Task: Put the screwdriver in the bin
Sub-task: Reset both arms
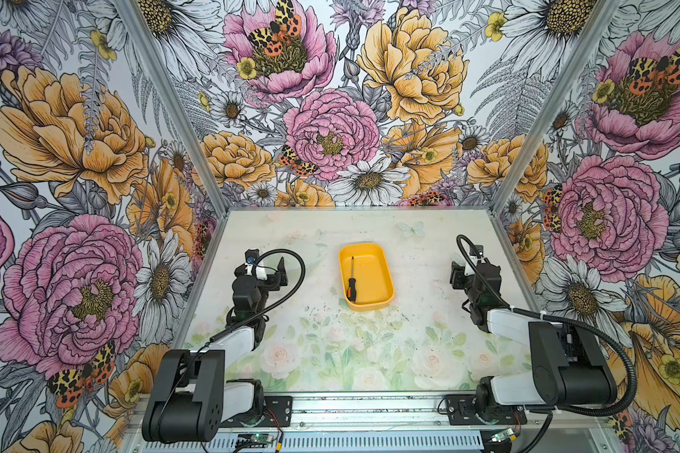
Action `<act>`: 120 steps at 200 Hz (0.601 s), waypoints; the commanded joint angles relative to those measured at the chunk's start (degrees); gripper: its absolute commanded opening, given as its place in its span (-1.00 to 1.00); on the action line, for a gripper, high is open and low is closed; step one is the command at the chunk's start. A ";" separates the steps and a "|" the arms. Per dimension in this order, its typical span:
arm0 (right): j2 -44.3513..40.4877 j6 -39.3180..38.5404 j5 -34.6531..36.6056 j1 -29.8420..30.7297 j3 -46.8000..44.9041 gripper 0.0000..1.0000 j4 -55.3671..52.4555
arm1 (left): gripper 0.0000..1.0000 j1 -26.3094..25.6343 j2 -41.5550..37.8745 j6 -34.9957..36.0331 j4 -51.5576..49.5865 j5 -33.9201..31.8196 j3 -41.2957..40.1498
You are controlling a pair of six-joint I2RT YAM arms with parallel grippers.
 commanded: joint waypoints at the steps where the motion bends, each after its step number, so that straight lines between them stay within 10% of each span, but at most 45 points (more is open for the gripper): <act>1: 0.22 0.76 1.51 -0.16 -0.73 0.27 6.25 | 0.98 0.60 1.91 0.99 6.00 -0.83 -1.23; 120: 6.36 0.05 0.25 -0.15 -1.72 0.29 13.41 | 0.98 0.61 16.43 1.16 22.18 -2.31 -2.35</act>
